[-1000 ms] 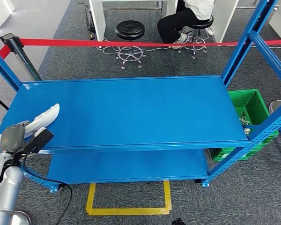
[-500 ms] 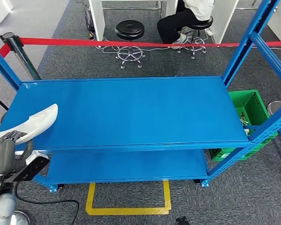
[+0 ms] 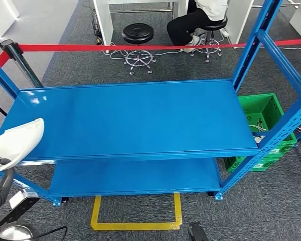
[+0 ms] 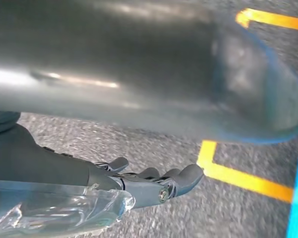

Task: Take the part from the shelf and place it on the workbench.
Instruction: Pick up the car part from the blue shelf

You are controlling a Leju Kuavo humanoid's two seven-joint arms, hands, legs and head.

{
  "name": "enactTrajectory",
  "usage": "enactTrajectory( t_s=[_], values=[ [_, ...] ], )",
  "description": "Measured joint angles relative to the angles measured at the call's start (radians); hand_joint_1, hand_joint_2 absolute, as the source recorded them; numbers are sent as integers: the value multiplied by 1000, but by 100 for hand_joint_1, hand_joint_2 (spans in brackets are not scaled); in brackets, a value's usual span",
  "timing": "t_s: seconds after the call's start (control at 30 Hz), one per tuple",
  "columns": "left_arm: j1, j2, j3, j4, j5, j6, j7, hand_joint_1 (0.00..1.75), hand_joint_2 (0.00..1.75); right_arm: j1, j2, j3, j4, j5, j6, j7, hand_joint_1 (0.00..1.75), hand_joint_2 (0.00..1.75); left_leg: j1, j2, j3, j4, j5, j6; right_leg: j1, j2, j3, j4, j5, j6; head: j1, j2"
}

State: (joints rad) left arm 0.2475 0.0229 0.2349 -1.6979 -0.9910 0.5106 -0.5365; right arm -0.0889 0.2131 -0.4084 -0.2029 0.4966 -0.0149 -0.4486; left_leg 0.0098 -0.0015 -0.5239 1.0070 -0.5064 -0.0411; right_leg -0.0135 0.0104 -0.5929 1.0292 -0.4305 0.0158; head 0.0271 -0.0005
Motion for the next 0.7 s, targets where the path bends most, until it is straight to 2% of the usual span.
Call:
enactTrajectory(
  t_s=[0.03,0.1,0.13,0.17,0.2,0.23,0.3,0.33,0.37,0.43,0.47,0.5,0.53,0.57,0.6,0.63,0.67,0.7],
  values=[
    [-2,-2,-1,-3,-9,-1,1,175,175,-1,0,-7,-1,-8,0,-15,0,0,0,0,-22,49,-36,-4,-1,0,-6,-1,5,-6,-1,0],
    [-4,-8,-3,-5,-32,0,7,175,175,-1,0,-21,-2,-22,0,-38,0,0,1,1,-80,185,-111,-7,0,4,-23,-1,17,-11,-2,0],
    [-4,-11,-5,-5,-41,1,12,175,175,0,0,-29,-2,-28,0,-46,0,0,1,1,-100,235,-129,-7,0,8,-32,-1,24,-11,-2,0],
    [-4,-14,-6,-5,-50,3,16,175,175,0,1,-36,-2,-34,1,-52,0,0,1,0,-102,251,-126,-6,0,13,-41,-1,31,-10,-2,0],
    [-4,-16,-8,-5,-55,4,18,175,175,1,1,-43,-2,-38,2,-55,0,0,1,0,-83,227,-105,-4,0,20,-50,-1,40,-9,-2,0],
    [-4,-18,-9,-6,-57,6,20,175,175,2,2,-50,-2,-42,2,-57,0,0,1,-5,-47,169,-73,-2,0,29,-59,-1,48,-6,-2,0],
    [-6,-21,-12,-6,-60,8,22,175,175,2,3,-60,-2,-47,3,-58,0,0,3,-35,36,30,-29,3,0,50,-76,-1,68,3,-1,0],
    [-6,-22,-14,-6,-62,8,22,175,175,2,4,-64,-2,-49,3,-59,0,0,3,-49,59,-14,-21,5,0,60,-82,-2,78,10,-1,0],
    [-6,-23,-16,-6,-64,8,22,175,175,3,4,-68,-2,-51,3,-59,0,0,2,-58,68,-34,-20,7,1,69,-87,-4,89,17,-2,0],
    [-7,-27,-24,-6,-67,9,22,175,175,11,4,-79,-2,-58,3,-60,0,0,1,-45,57,-35,-9,17,-1,86,-93,-16,111,32,-4,0],
    [-10,-29,-29,-6,-68,8,22,175,175,16,4,-85,-2,-61,3,-60,0,0,2,-35,50,-35,0,25,0,80,-99,-16,109,37,-4,0],
    [-11,-31,-34,-6,-68,8,22,175,175,21,4,-90,-1,-65,3,-59,0,0,3,-24,42,-36,10,33,2,65,-109,-2,88,41,-1,0],
    [-13,-34,-38,-5,-68,8,23,175,175,25,4,-94,-1,-67,3,-58,0,0,4,-13,31,-38,21,40,3,45,-122,32,49,44,3,0],
    [-13,-36,-42,-5,-68,8,23,175,175,26,3,-97,-1,-67,5,-57,0,0,1,-3,20,-37,31,45,5,22,-137,86,-5,46,6,0],
    [-13,-39,-46,-4,-68,8,24,175,175,27,2,-101,-1,-66,9,-56,0,0,-2,9,8,-37,40,48,5,10,-149,152,-55,47,9,0],
    [-13,-41,-52,-3,-68,9,25,175,175,27,-2,-104,-1,-64,15,-55,0,0,-5,22,-4,-37,48,50,5,4,-155,212,-86,48,9,0],
    [-13,-44,-60,-2,-68,9,25,175,175,28,-7,-107,-1,-62,24,-53,0,0,-7,34,-16,-36,57,51,5,1,-151,251,-95,49,9,0],
    [-13,-46,-68,-1,-68,9,25,175,175,31,-14,-109,-1,-61,32,-51,0,0,-9,46,-27,-36,65,51,5,-3,-130,258,-83,48,10,0]
  ],
)
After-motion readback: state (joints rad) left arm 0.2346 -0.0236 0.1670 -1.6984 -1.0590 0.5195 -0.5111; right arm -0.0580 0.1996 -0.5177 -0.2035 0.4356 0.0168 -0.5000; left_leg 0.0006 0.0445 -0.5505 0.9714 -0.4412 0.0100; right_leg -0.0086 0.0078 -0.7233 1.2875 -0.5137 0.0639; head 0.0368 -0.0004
